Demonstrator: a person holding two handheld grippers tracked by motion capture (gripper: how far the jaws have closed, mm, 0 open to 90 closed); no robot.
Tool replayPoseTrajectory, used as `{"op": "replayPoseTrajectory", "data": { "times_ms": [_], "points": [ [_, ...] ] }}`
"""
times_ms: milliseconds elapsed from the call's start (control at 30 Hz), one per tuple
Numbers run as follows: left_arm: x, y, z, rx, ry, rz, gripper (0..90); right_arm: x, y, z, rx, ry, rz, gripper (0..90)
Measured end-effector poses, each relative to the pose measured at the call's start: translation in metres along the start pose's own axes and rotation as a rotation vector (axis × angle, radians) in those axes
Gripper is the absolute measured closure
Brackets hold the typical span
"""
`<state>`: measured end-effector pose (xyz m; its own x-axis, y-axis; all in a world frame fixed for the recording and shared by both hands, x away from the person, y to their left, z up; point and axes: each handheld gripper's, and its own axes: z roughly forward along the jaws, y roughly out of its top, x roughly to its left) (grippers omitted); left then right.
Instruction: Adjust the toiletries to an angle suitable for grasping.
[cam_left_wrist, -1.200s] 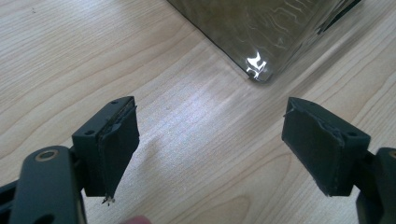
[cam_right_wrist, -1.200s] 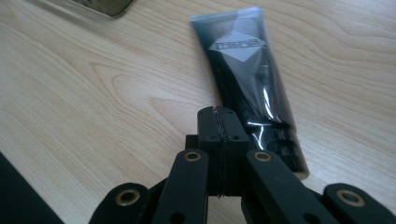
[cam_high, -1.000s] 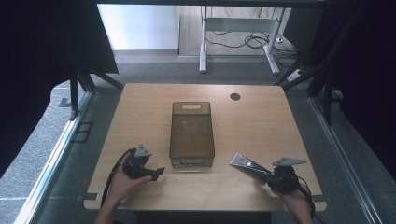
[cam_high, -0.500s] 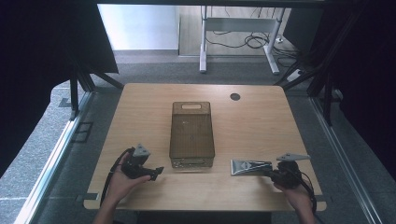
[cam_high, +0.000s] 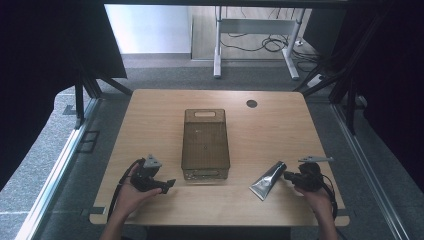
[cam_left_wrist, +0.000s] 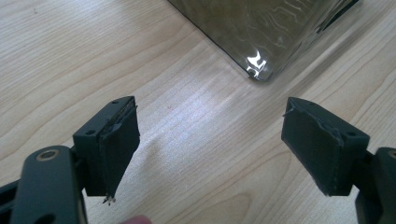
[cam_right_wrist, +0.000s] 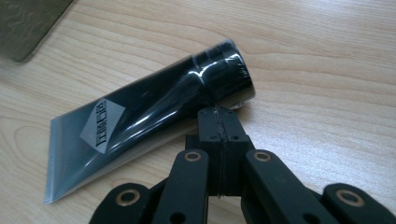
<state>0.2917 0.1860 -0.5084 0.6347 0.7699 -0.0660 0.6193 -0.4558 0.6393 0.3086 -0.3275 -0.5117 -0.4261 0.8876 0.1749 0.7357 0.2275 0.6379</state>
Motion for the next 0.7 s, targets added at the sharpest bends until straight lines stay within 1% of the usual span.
{"op": "replayPoseTrajectory", "data": {
  "times_ms": [100, 133, 167, 200, 233, 267, 300, 333, 367, 400, 433, 500, 533, 567, 600, 633, 667, 700],
  "points": [
    [0.001, 0.000, -0.002, -0.005, 0.001, -0.002, 19.6, 0.000, -0.001, -0.001, -0.004, -0.002, 0.000, 90.0],
    [0.001, 0.000, -0.002, -0.007, 0.002, -0.002, 19.6, 0.001, -0.001, -0.003, -0.005, -0.006, 0.005, 90.0],
    [0.001, 0.000, -0.003, -0.010, 0.003, -0.005, 19.6, 0.005, 0.000, -0.008, -0.011, -0.027, 0.010, 90.0],
    [0.001, 0.000, -0.003, -0.010, 0.003, -0.005, 19.6, 0.005, 0.000, -0.008, -0.011, -0.027, 0.010, 90.0],
    [0.001, 0.000, -0.003, -0.010, 0.003, -0.006, 19.6, 0.006, 0.000, -0.010, -0.015, -0.022, 0.004, 90.0],
    [0.001, 0.000, -0.003, -0.010, 0.003, -0.007, 19.6, 0.010, 0.001, -0.013, -0.027, -0.010, -0.009, 90.0],
    [0.001, 0.000, -0.002, -0.008, 0.004, -0.006, 19.6, 0.015, 0.003, -0.015, -0.045, -0.010, -0.027, 90.0],
    [0.000, 0.000, -0.002, -0.008, -0.001, -0.002, 19.6, 0.026, 0.008, -0.017, -0.059, 0.005, -0.055, 90.0],
    [0.000, 0.000, -0.002, -0.008, -0.001, -0.002, 19.6, 0.026, 0.008, -0.017, -0.059, 0.005, -0.055, 90.0],
    [-0.001, 0.000, -0.003, -0.011, -0.003, -0.006, 19.6, 0.031, 0.010, -0.017, -0.063, 0.017, -0.066, 90.0],
    [-0.001, 0.001, -0.002, -0.010, -0.005, -0.004, 19.6, 0.036, 0.013, -0.016, -0.066, 0.026, -0.081, 90.0],
    [-0.002, 0.001, -0.001, -0.004, -0.007, 0.002, 19.6, 0.046, 0.018, -0.010, -0.047, 0.052, -0.098, 90.0],
    [-0.002, 0.000, 0.001, 0.002, -0.006, 0.000, 19.6, 0.053, 0.022, -0.001, -0.022, 0.042, -0.102, 90.0],
    [-0.002, 0.000, 0.001, 0.002, -0.006, 0.000, 19.6, 0.053, 0.022, -0.001, -0.022, 0.042, -0.102, 90.0],
    [-0.002, 0.000, 0.001, 0.003, -0.007, 0.001, 19.6, 0.061, 0.028, 0.008, -0.006, 0.055, -0.116, 90.0],
    [-0.002, 0.000, 0.001, 0.002, -0.007, 0.000, 19.6, 0.061, 0.028, 0.008, -0.006, 0.055, -0.116, 90.0],
    [-0.002, 0.000, 0.000, 0.001, -0.004, -0.003, 19.6, 0.064, 0.030, 0.011, 0.001, 0.063, -0.121, 90.0],
    [-0.001, 0.000, 0.000, 0.000, -0.004, -0.003, 19.6, 0.074, 0.034, 0.023, 0.024, 0.070, -0.148, 90.0]
  ]
}}
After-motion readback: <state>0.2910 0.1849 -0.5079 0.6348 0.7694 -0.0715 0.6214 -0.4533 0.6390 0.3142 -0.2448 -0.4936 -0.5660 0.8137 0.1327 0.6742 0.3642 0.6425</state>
